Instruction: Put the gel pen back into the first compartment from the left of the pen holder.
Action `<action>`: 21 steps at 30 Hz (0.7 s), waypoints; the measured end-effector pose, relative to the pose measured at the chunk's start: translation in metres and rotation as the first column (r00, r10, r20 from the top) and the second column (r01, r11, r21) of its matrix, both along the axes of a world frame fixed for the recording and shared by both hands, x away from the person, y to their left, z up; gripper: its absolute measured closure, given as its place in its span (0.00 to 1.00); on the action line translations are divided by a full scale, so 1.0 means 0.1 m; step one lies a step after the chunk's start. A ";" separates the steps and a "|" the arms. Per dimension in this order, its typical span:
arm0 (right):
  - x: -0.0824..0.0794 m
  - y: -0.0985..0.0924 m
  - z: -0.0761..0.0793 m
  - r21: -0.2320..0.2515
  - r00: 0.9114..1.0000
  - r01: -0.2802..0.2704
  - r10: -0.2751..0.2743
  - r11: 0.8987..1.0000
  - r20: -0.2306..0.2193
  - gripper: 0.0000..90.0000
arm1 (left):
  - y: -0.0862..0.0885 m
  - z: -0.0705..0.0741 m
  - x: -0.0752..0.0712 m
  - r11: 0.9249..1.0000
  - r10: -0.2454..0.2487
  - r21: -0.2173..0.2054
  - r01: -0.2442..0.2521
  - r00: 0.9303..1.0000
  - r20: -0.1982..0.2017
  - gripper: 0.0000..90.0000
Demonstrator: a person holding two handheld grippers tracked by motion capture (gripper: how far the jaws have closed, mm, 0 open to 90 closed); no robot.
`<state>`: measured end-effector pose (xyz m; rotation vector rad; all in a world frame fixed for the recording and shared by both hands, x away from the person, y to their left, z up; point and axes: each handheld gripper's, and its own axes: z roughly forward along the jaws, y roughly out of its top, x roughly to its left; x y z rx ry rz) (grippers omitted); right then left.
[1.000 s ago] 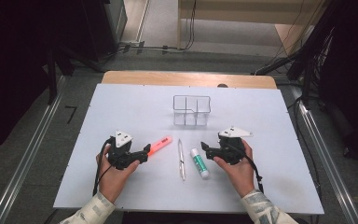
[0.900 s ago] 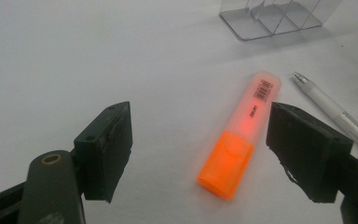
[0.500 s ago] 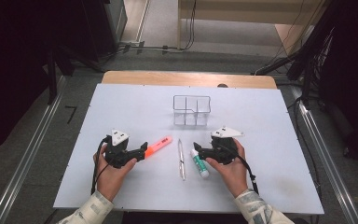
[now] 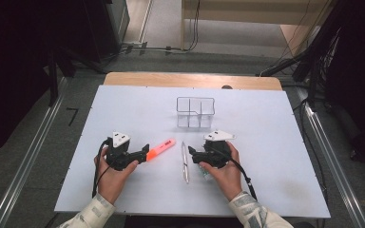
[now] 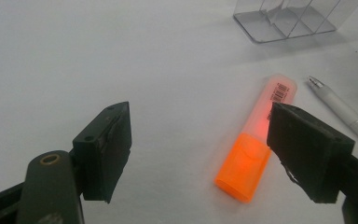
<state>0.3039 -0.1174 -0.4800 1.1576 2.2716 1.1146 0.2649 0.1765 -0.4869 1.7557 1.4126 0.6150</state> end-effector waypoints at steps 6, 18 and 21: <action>-0.02 0.14 -0.02 -0.007 1.000 0.007 -0.007 1.000 -0.002 0.27 | 0.00 0.00 0.00 1.000 -0.001 -0.001 0.001 1.000 0.000 0.25; -0.03 0.42 -0.08 -0.037 0.999 0.039 -0.040 0.999 -0.033 0.33 | 0.01 0.00 0.00 1.000 -0.003 -0.005 0.003 1.000 0.003 0.25; -0.04 0.47 -0.09 -0.054 0.998 0.048 -0.049 0.997 -0.033 0.38 | 0.01 0.00 0.00 1.000 -0.004 -0.005 0.004 1.000 0.003 0.25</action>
